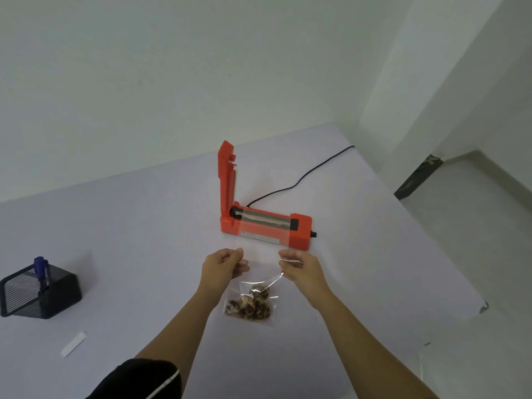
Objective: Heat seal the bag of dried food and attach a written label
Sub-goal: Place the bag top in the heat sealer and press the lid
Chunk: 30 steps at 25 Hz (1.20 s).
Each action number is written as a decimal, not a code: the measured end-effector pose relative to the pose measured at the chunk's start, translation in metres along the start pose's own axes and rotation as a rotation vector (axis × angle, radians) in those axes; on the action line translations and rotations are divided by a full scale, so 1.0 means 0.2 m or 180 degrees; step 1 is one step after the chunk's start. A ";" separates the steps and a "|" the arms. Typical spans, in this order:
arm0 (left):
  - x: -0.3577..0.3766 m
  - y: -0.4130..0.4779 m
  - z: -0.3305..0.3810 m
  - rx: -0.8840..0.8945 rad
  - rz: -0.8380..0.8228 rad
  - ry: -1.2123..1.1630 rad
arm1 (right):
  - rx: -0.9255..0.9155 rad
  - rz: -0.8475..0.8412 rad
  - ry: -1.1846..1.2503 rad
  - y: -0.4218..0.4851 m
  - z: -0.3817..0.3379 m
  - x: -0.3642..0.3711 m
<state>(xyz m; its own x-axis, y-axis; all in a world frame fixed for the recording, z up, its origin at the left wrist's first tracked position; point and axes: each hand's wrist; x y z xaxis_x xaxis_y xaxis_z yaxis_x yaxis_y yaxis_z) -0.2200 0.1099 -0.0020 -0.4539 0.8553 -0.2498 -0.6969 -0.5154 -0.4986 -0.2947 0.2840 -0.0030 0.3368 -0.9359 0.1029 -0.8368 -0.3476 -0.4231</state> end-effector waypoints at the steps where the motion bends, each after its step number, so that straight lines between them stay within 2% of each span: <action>1: 0.00 0.01 0.00 -0.0030 0.0007 0.0057 | 0.0011 0.0013 -0.0009 0.00 0.00 0.00; 4: 0.02 0.04 -0.01 -0.0107 0.0010 0.0183 | 0.0008 0.0059 -0.0286 0.00 -0.01 -0.01; 7: 0.03 0.05 0.00 -0.0157 -0.0013 0.0194 | -0.0320 0.0249 -0.1165 0.02 -0.13 -0.02; 9: 0.03 0.06 0.00 -0.0194 -0.0017 0.0178 | -0.1148 0.0525 -0.1569 0.07 -0.31 -0.01; 11: 0.03 0.06 0.00 -0.0217 -0.0016 0.0169 | -0.2089 0.0570 -0.1692 0.11 -0.56 0.04; 13: 0.04 0.07 0.00 -0.0222 -0.0028 0.0207 | -0.2888 0.0334 -0.1720 0.13 -0.82 0.13; 15: 0.04 0.07 0.00 -0.0213 -0.0029 0.0255 | -0.3398 -0.0163 -0.1954 0.12 -1.02 0.25; 19: 0.03 0.06 -0.01 -0.0209 0.0016 0.0346 | -0.3473 -0.1369 -0.3636 0.11 -1.14 0.44; 22: 0.04 0.06 -0.01 -0.0186 0.0024 0.0364 | -0.3153 -0.1589 -0.4573 0.17 -1.10 0.45; 25: 0.03 0.06 -0.01 -0.0196 0.0023 0.0351 | -0.2973 -0.1644 -0.4713 0.18 -1.06 0.41; 30: 0.04 0.06 -0.01 -0.0211 0.0029 0.0349 | -0.3315 -0.1315 -0.4126 0.20 -0.98 0.25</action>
<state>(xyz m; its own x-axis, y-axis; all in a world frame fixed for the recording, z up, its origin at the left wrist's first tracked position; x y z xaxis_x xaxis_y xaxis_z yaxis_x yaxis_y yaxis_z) -0.2309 0.1100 -0.0117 -0.3942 0.8530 -0.3419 -0.6531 -0.5218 -0.5488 -0.3957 0.2129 0.1624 0.2500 -0.3098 -0.9173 -0.3406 -0.9150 0.2162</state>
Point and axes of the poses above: each hand's wrist, its own y-axis towards the middle knuckle, its own x-axis out of the palm, z = x × y, and after that the axes turned 14 degrees about y, right-handed
